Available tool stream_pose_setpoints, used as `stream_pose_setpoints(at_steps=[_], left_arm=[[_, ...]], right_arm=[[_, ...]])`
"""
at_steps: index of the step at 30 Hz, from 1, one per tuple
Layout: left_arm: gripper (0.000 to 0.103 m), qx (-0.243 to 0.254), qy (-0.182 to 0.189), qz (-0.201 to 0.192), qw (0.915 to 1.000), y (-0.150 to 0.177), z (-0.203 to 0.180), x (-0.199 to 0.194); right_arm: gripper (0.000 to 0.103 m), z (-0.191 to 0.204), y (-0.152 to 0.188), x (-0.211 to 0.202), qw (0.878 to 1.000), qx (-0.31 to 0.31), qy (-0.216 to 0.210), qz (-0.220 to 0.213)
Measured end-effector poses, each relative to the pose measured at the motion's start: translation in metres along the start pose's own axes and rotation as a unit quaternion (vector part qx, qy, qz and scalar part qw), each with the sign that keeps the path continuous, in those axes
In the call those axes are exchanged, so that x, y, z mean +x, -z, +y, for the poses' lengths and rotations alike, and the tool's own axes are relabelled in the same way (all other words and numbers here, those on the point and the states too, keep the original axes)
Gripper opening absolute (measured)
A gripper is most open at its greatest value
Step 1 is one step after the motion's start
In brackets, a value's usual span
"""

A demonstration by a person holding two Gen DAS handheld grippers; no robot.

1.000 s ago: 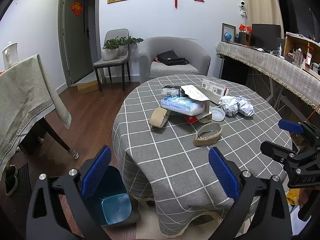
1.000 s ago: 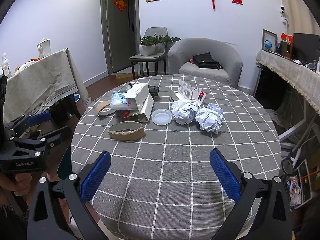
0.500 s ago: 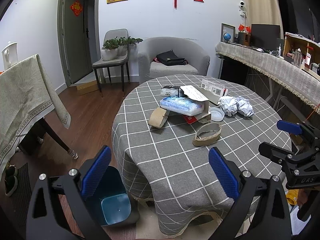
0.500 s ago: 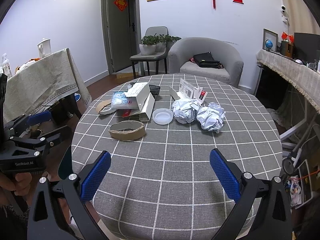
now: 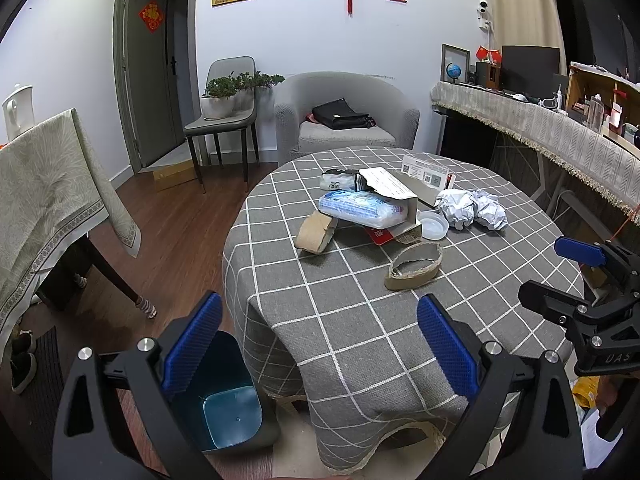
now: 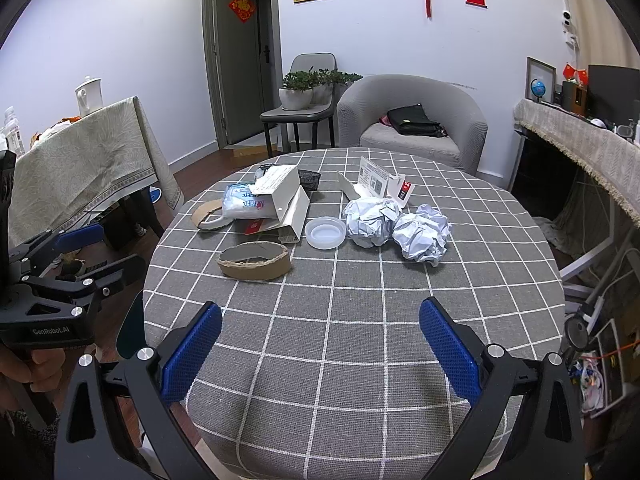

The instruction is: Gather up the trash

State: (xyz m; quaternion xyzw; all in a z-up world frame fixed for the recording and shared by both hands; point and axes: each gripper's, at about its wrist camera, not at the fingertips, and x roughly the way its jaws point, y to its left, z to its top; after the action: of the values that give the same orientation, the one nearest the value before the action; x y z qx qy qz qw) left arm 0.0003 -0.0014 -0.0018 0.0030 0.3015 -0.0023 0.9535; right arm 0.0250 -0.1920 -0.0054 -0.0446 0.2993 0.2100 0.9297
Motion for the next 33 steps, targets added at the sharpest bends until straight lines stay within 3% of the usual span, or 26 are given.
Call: stream_pose_setpoints(at_steps=[33], left_arm=[[0.099, 0.002, 0.006, 0.002, 1.0000, 0.0017, -0.0023, 0.0021]], right_arm=[[0.100, 0.0009, 0.0002, 0.0009, 1.000, -0.001, 0.001, 0.001]])
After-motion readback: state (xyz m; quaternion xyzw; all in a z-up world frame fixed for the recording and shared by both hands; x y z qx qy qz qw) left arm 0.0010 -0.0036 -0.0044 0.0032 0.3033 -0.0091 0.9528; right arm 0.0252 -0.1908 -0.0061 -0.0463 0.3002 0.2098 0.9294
